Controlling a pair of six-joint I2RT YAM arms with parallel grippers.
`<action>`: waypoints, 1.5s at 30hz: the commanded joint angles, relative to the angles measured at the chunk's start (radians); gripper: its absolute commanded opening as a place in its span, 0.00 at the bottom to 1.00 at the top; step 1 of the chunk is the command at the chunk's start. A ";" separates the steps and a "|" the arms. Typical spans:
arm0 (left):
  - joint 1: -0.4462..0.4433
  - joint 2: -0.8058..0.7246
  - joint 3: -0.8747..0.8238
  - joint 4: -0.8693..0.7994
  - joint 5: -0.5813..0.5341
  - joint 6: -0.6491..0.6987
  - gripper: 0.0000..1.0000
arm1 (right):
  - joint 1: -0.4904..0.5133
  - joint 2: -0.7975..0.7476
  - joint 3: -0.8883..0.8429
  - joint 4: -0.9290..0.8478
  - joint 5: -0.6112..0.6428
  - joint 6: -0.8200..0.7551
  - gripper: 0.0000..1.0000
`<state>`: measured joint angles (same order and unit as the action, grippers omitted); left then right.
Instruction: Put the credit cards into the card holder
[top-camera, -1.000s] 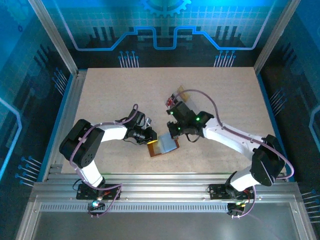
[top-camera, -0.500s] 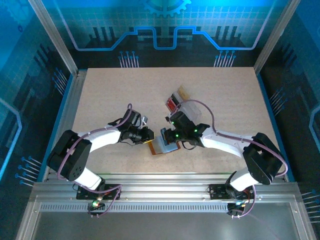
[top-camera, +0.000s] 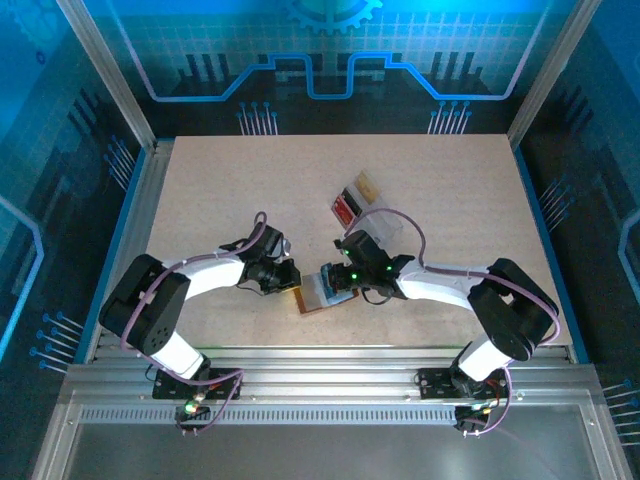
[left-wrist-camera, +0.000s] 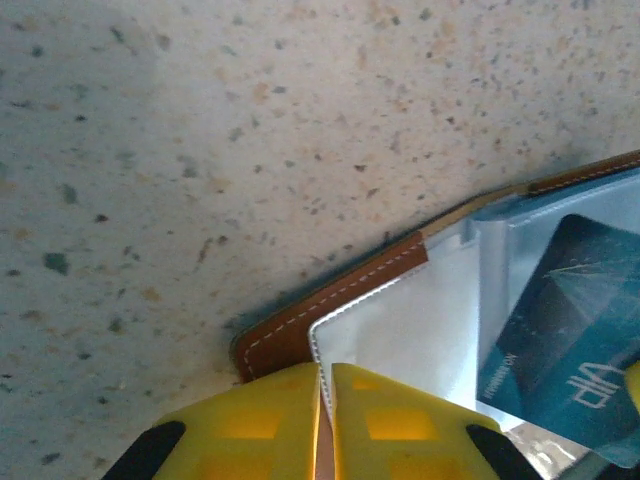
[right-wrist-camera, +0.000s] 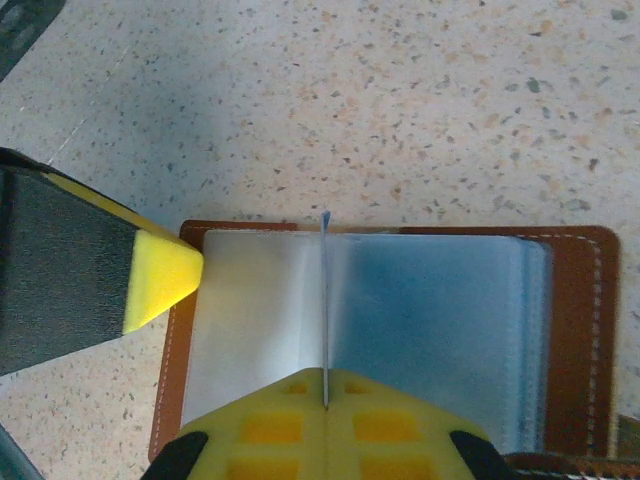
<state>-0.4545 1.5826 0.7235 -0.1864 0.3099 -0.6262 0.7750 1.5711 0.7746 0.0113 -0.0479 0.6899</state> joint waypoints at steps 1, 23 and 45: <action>0.001 0.030 0.021 -0.056 -0.061 0.040 0.12 | -0.031 0.034 -0.023 0.059 -0.053 0.045 0.00; 0.000 0.103 0.039 -0.058 -0.075 0.046 0.09 | -0.091 0.103 -0.105 0.253 -0.179 0.158 0.00; 0.000 0.124 0.045 -0.056 -0.079 0.044 0.09 | -0.063 0.120 -0.159 0.231 -0.228 0.170 0.00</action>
<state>-0.4538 1.6497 0.7773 -0.2050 0.2844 -0.5987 0.6876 1.6749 0.6495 0.3199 -0.2562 0.8581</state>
